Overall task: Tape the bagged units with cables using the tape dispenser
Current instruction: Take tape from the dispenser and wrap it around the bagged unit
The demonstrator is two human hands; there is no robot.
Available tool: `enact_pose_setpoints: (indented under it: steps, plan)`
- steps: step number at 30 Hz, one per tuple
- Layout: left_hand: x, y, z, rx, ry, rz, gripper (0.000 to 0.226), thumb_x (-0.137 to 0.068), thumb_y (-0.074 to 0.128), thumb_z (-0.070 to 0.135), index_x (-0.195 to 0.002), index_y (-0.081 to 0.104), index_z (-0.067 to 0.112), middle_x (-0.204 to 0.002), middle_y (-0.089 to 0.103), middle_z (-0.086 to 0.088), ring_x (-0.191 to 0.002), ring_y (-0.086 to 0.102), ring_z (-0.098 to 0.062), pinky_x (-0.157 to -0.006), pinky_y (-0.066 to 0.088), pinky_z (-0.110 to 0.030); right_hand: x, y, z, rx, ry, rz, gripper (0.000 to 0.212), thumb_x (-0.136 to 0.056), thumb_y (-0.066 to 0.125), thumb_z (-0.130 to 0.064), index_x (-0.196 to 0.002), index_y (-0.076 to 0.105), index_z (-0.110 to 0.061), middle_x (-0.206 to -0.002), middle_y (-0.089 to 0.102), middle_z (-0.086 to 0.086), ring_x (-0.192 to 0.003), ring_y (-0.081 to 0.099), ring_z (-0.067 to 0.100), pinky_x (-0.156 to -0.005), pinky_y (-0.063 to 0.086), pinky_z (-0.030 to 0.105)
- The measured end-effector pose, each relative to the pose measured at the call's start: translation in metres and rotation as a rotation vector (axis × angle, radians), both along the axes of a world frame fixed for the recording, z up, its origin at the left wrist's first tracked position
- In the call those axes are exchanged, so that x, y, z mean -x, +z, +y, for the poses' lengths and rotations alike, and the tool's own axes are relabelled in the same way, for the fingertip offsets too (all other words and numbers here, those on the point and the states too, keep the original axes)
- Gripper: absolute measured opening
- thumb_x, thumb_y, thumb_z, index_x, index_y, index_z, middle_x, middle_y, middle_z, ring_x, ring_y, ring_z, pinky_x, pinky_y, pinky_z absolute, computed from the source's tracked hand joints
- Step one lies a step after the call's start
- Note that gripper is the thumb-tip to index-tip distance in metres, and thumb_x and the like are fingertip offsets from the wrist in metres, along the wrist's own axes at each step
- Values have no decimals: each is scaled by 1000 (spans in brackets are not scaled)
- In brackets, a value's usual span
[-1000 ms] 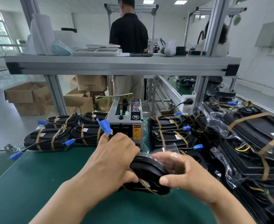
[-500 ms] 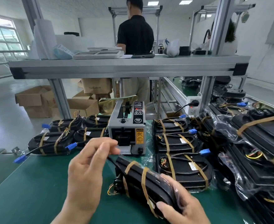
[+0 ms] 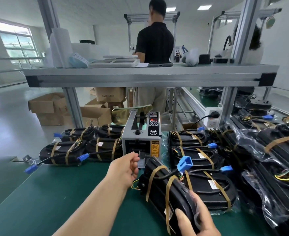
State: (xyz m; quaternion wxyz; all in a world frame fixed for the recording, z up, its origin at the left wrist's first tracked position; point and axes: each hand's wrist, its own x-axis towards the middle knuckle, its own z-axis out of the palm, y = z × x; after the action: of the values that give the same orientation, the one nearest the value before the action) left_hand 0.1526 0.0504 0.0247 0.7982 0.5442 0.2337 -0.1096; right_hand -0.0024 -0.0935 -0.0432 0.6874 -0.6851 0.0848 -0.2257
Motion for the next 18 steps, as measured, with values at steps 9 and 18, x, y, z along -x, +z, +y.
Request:
enact_pose_setpoints:
  steps: [9, 18]
  plan:
    - [-33, 11, -8, 114, 61, 123, 26, -96, 61, 15, -71, 56, 10, -44, 54, 3, -28, 46, -3, -34, 31, -9, 4, -8, 6, 125, -49, -6, 62, -67, 85, 8, -111, 68, -32, -94, 73, -28, -91, 66, -13, -79, 40, -6]
    - [-41, 4, -15, 57, 160, -40, 19, -95, 52, 10, -77, 48, 13, -62, 43, 2, -33, 40, -4, -35, 33, -17, 6, -6, 4, 65, -53, 1, 60, -70, 86, -1, -110, 66, -42, -94, 73, -28, -88, 67, -12, -79, 42, -4]
